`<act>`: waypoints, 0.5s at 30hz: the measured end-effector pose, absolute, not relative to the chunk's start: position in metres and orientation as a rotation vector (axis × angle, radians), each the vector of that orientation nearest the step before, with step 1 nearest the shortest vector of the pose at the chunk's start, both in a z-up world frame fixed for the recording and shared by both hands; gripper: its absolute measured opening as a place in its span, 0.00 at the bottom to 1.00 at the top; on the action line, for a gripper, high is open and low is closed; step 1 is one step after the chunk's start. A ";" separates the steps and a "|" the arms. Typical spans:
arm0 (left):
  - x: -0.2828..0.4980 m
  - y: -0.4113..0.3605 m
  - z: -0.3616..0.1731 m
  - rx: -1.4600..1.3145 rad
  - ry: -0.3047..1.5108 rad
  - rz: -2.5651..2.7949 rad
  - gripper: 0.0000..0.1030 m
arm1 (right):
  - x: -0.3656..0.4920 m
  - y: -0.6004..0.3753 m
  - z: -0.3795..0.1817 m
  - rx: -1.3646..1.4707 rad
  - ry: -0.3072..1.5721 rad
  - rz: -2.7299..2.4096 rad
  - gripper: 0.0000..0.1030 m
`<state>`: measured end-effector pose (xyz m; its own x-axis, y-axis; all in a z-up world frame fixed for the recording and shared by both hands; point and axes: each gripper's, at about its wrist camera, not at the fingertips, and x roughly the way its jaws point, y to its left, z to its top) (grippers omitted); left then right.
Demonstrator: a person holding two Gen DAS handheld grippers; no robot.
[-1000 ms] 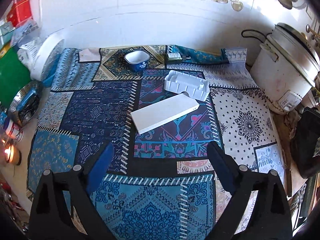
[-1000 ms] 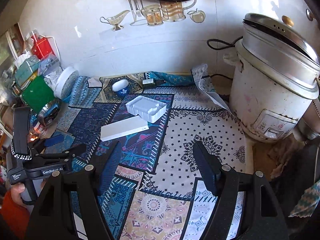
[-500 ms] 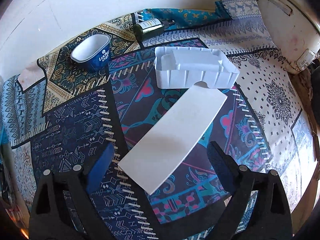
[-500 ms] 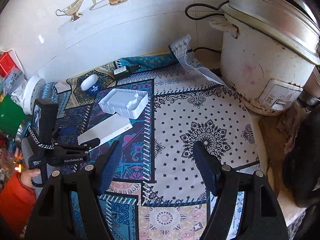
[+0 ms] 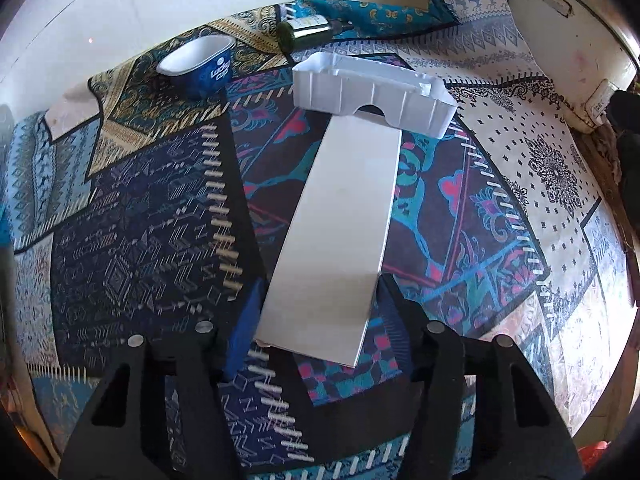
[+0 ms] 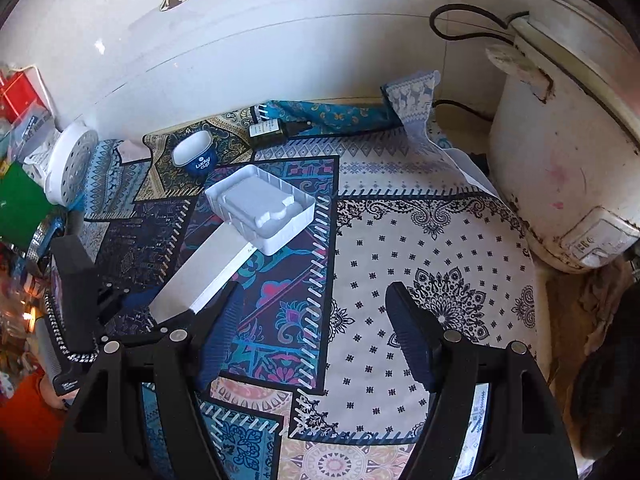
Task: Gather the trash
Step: 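Grasp the long white paper box with the left tool while the right tool grasps the white foam tray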
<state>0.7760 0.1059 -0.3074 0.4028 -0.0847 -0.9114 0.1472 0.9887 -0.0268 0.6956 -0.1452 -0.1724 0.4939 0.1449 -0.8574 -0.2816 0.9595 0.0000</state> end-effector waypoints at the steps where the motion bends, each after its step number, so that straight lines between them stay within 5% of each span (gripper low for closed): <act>1: 0.771 0.110 -0.307 0.040 1.154 -0.130 0.55 | 0.699 -0.142 -0.175 -0.160 1.028 0.275 0.68; 15: 0.715 0.187 -0.306 -0.157 1.182 0.227 0.55 | 0.761 -0.050 -0.238 -0.246 1.183 0.482 0.73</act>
<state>0.7148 0.1866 -0.3065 0.3605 0.0932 -0.9281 -0.2573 0.9663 -0.0029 0.7609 -0.0500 -0.2379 0.2925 0.2310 -0.9279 -0.4830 0.8732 0.0651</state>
